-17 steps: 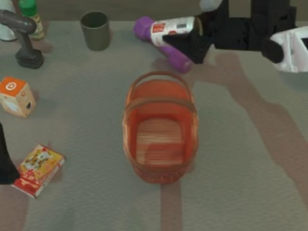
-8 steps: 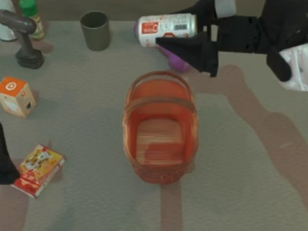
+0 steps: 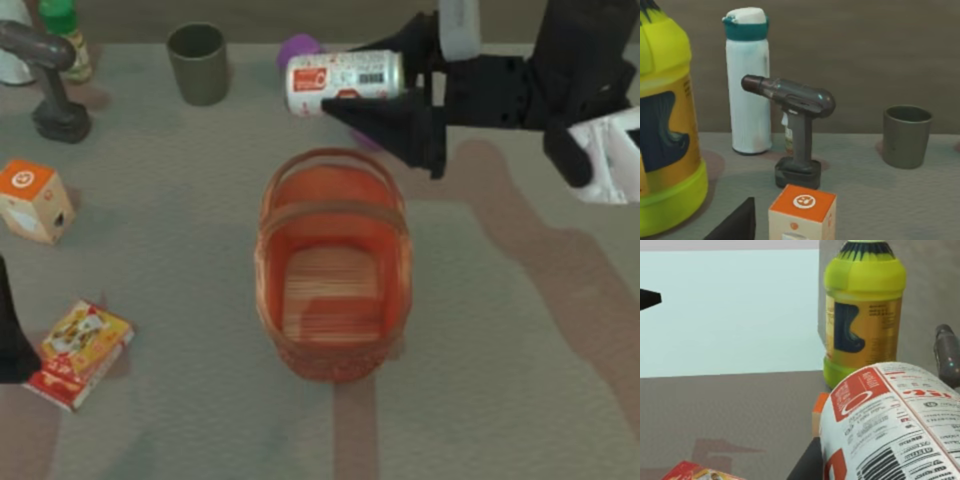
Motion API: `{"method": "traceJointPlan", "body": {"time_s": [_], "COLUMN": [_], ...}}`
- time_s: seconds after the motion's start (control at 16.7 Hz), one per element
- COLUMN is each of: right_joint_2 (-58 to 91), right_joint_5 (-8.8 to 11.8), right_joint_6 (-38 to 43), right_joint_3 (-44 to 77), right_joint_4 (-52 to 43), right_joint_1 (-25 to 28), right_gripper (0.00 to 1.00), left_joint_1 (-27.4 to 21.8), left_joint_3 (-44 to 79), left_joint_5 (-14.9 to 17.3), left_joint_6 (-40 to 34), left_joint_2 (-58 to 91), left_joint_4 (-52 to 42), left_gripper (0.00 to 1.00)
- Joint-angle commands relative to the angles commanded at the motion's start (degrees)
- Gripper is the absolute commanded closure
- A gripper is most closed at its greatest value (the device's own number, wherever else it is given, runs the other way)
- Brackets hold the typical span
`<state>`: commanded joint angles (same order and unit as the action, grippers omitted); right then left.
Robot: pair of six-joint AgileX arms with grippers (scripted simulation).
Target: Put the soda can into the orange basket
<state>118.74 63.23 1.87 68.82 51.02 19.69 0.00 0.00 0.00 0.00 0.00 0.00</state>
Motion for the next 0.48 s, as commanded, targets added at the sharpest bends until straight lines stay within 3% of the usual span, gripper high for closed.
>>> {"method": "traceJointPlan", "body": {"time_s": [0.3, 0.48], "right_joint_2": [8.89, 10.68], "right_joint_5": [-0.24, -0.34], "right_joint_6": [-0.16, -0.22], "right_joint_3": [-3.16, -3.96], "right_joint_4": [12.81, 14.85], "right_joint_1": [0.28, 0.36], "right_gripper": [1.00, 1.00], "left_joint_1": [0.00, 0.00], "left_joint_3": [0.00, 0.00], "left_joint_5": [0.00, 0.00], "left_joint_6": [0.00, 0.00], "left_joint_2": [0.00, 0.00], "left_joint_4": [0.00, 0.00], "left_gripper": [0.00, 0.00]}}
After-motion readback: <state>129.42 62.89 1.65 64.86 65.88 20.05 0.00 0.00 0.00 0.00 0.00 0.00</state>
